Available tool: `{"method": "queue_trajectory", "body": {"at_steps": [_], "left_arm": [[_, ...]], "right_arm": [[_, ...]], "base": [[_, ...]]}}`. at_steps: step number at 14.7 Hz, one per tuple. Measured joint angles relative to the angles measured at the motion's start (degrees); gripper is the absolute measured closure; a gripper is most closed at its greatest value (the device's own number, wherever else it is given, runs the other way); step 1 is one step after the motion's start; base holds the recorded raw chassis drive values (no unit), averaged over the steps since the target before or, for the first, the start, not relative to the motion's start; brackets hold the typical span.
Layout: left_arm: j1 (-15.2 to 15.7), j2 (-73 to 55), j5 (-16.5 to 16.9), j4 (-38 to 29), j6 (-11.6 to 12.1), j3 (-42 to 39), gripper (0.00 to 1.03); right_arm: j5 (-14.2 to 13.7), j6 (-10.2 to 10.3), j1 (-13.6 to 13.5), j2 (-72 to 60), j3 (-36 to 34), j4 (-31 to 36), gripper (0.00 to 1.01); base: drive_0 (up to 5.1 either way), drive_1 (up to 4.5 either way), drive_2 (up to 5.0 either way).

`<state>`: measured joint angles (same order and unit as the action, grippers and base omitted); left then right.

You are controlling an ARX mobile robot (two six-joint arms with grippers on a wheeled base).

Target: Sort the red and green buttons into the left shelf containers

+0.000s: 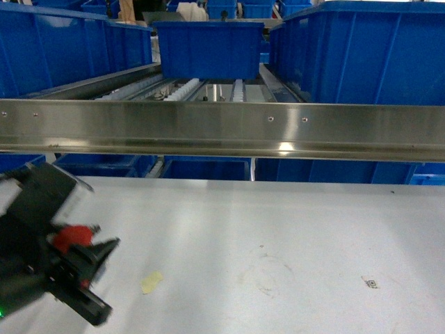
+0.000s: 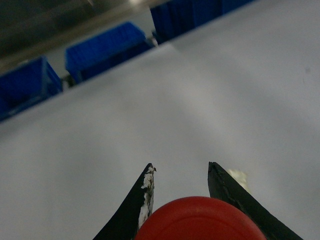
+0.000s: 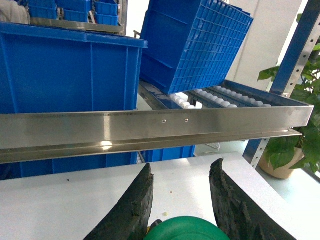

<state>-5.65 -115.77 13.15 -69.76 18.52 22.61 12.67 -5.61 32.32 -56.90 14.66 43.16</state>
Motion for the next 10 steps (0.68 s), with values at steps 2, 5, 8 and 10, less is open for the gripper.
{"method": "queue_trajectory", "body": {"at_steps": [2,5,8,10], "left_arm": [[2.4,11.7,0.7,1.4,-0.2,-3.3,0.74],[2.9,27.4,2.2,8.5,-2.3,-6.9,0.74],[-0.6,44.9,0.9,15.3,-4.5,-9.3,0.74],[-3.6,56.9,-2.0,22.5,-6.2,-11.1,0.74]], "right_arm": [[0.0,0.0,0.0,0.0,0.0,0.0,0.70],[0.0,0.0,0.0,0.0,0.0,0.0,0.70],[0.0,0.0,0.0,0.0,0.0,0.0,0.70],[0.0,0.0,0.0,0.0,0.0,0.0,0.70]], "base": [[0.0,0.00,0.0],[0.0,0.00,0.0],[0.0,0.00,0.0],[0.0,0.00,0.0]]}}
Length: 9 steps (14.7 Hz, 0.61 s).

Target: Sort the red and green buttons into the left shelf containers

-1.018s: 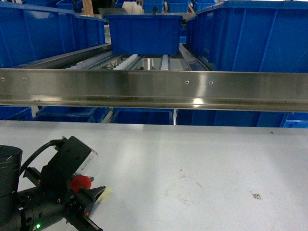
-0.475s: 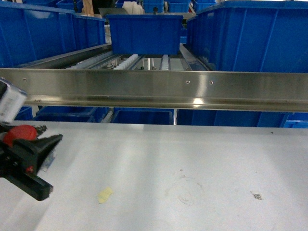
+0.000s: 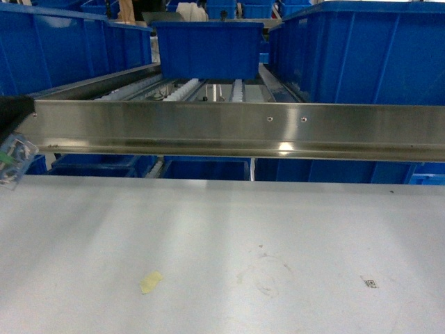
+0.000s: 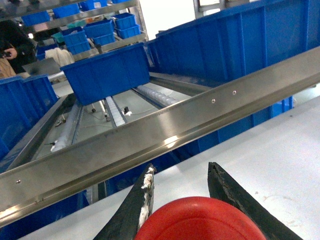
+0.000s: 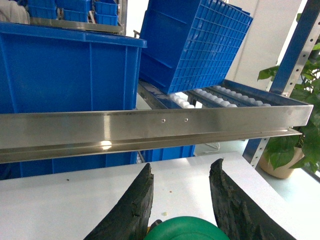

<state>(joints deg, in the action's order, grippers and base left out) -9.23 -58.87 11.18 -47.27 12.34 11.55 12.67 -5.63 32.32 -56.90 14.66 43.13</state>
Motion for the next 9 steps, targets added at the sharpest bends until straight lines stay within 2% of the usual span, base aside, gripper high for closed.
{"method": "queue_trajectory", "body": {"at_steps": [1,2,9], "left_arm": [[-0.2,3.8,-1.2,2.1,-0.3,-0.2,0.74],[0.1,7.5,-2.7,1.4,-0.5,-0.7,0.74],[0.0,6.8,-2.6,1.9,-0.5,-0.9,0.75]], "right_arm": [[0.0,0.0,0.0,0.0,0.0,0.0,0.70],[0.0,0.0,0.0,0.0,0.0,0.0,0.70],[-0.2,0.0,0.0,0.0,0.0,0.0,0.70]], "base": [[0.0,0.00,0.0],[0.0,0.00,0.0],[0.0,0.00,0.0]]}}
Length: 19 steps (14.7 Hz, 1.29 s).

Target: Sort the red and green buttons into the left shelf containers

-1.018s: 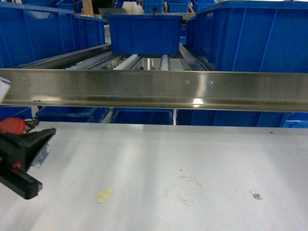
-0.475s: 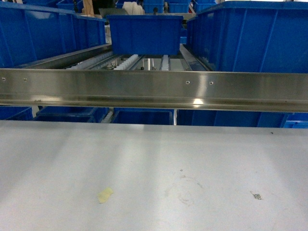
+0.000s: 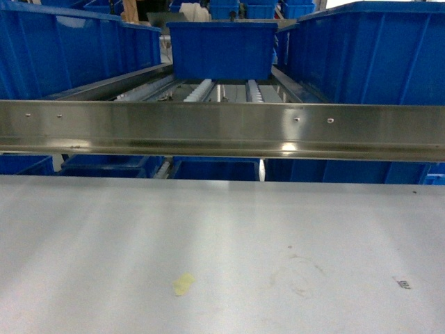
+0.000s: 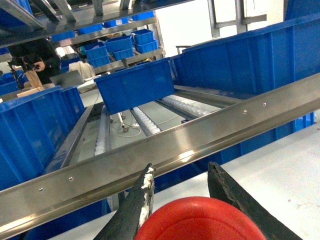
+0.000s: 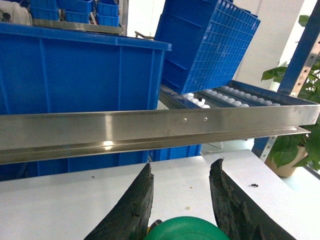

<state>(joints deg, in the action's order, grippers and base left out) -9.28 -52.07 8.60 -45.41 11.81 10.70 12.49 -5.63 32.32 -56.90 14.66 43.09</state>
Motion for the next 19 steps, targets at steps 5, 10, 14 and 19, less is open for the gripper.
{"method": "queue_trajectory", "body": {"at_steps": [5,10,14,19], "left_arm": [[0.0,0.0,0.0,0.0,0.0,0.0,0.75],[0.0,0.1,0.0,-0.1,0.0,0.0,0.75],[0.0,0.1,0.0,0.0,0.0,0.0,0.75],[0.0,0.1,0.0,0.0,0.0,0.0,0.75]], "right_arm": [[0.2,0.0,0.0,0.0,0.0,0.0,0.70],[0.2,0.0,0.0,0.0,0.0,0.2,0.70],[0.2,0.0,0.0,0.0,0.0,0.2,0.70],[0.2,0.0,0.0,0.0,0.0,0.1,0.70]], "base": [[0.0,0.00,0.0],[0.0,0.00,0.0],[-2.4,1.32,1.3],[-5.1,2.39,2.4]]}}
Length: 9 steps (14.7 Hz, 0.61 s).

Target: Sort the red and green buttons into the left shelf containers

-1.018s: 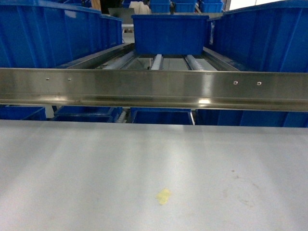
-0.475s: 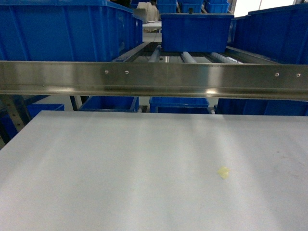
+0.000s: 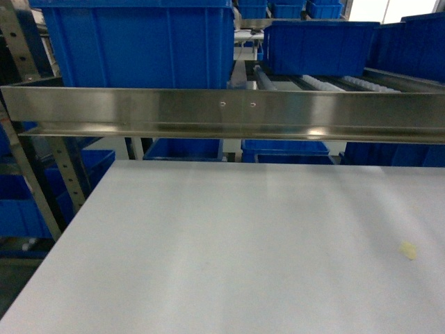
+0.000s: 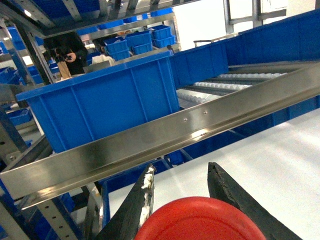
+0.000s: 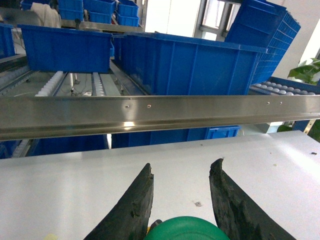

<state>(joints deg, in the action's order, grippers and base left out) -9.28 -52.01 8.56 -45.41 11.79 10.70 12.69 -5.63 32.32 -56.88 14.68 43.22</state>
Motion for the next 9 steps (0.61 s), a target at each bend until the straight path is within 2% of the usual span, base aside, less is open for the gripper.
{"method": "queue_trajectory", "body": {"at_steps": [9], "left_arm": [[0.0,0.0,0.0,0.0,0.0,0.0,0.75]], "right_arm": [[0.0,0.0,0.0,0.0,0.0,-0.1,0.70]], "base": [[-5.0,2.44,2.4]]}}
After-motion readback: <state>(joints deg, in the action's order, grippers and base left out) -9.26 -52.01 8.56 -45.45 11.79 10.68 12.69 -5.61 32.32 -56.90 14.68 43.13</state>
